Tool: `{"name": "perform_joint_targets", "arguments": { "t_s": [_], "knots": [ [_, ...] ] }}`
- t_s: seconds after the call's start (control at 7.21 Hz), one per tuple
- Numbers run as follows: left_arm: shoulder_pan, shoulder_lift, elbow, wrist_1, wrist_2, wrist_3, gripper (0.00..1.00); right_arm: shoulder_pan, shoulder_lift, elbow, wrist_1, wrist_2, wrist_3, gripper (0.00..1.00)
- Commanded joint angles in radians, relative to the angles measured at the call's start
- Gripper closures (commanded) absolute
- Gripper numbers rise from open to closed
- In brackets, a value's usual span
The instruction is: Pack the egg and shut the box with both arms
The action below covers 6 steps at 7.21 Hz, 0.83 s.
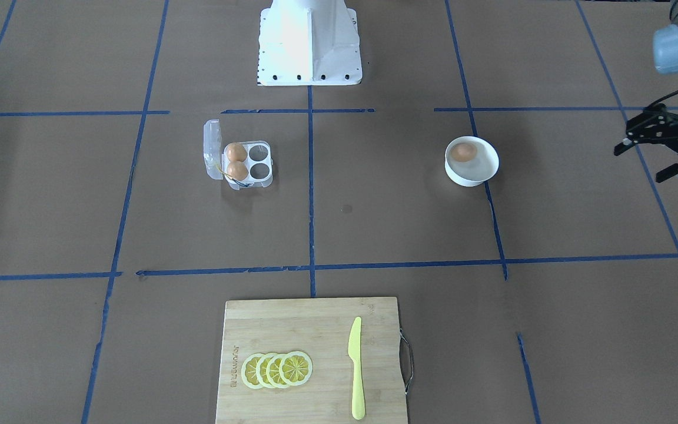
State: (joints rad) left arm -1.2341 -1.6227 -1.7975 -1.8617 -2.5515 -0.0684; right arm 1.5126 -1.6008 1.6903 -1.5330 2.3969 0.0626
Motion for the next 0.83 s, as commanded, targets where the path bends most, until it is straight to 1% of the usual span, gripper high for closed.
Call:
{"name": "perform_joint_targets", "arguments": {
  "t_s": [0.0,0.14,0.28,0.42,0.55,0.69],
  "knots": [
    [0.137,0.0,-0.016,-0.218,-0.001,-0.062,0.0,0.0,-0.01,-0.008,0.046,-0.001,0.002,0.0],
    [0.21,-0.002,-0.014,-0.285,0.02,-0.059,0.01,0.0,-0.01,-0.008,0.047,-0.001,0.002,0.0],
    [0.285,-0.028,-0.014,-0.318,0.09,-0.057,0.02,0.0,-0.01,-0.008,0.047,-0.001,0.0,0.0],
    [0.348,-0.051,-0.014,-0.32,0.134,-0.057,0.05,-0.002,-0.01,-0.009,0.047,-0.001,0.0,0.0],
    [0.387,-0.054,-0.014,-0.321,0.135,-0.054,0.1,-0.002,-0.01,-0.015,0.047,-0.002,-0.001,0.0],
    [0.428,-0.052,-0.014,-0.321,0.161,-0.042,0.12,-0.002,-0.01,-0.018,0.047,-0.001,-0.001,0.0]
  ]
}}
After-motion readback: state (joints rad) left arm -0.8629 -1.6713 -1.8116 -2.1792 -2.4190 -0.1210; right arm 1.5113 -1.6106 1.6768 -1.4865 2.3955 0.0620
